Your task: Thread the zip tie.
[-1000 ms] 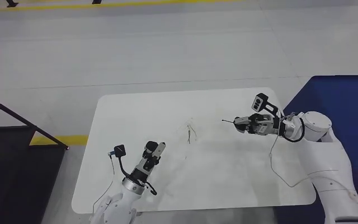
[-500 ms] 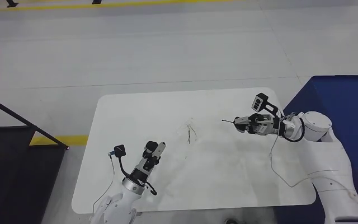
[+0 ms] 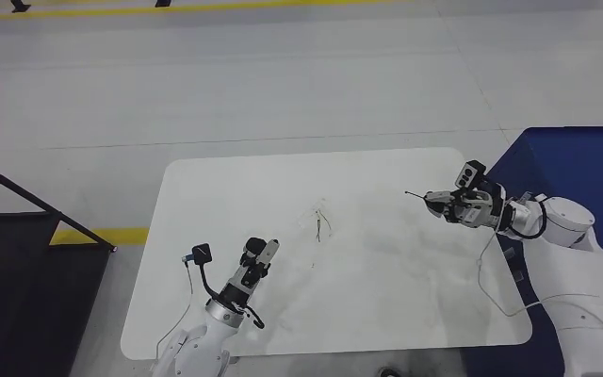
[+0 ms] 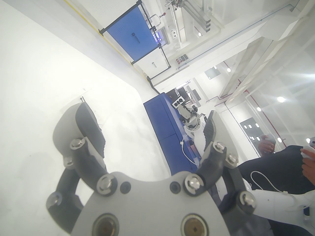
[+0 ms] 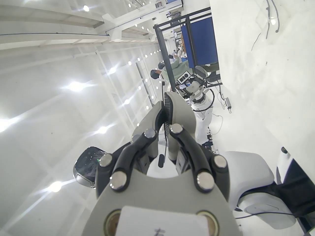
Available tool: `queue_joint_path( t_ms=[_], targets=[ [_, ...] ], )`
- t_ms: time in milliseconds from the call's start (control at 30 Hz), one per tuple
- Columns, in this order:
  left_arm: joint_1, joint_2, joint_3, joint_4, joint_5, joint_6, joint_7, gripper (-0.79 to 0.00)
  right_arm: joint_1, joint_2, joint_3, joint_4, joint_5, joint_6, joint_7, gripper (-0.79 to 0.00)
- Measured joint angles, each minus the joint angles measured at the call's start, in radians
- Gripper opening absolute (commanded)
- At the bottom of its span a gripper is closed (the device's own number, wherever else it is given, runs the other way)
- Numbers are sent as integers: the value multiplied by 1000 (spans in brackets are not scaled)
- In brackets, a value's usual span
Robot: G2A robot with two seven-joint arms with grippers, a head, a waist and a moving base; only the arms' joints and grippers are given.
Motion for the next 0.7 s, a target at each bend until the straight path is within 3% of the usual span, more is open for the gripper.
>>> queue_joint_path(
  t_ms=[133, 233, 367, 467, 533, 700],
  targets=[
    [-26, 0, 21, -24, 46, 30, -13, 0, 0, 0, -1, -1, 0, 0, 0, -785],
    [-104, -15, 133, -80, 280, 194, 5, 0, 0, 0, -1, -1, 0, -1, 0, -785],
    [-291, -58, 332, -50, 660, 451, -63, 0, 0, 0, -1, -1, 0, -1, 0, -785],
    [-445, -97, 437, 27, 814, 582, -124, 0, 0, 0, -1, -1, 0, -1, 0, -785],
    [-514, -116, 469, 57, 823, 647, -137, 0, 0, 0, -1, -1, 0, -1, 0, -785],
    [-514, -116, 469, 58, 803, 647, -135, 0, 0, 0, -1, -1, 0, -1, 0, -785]
  ],
)
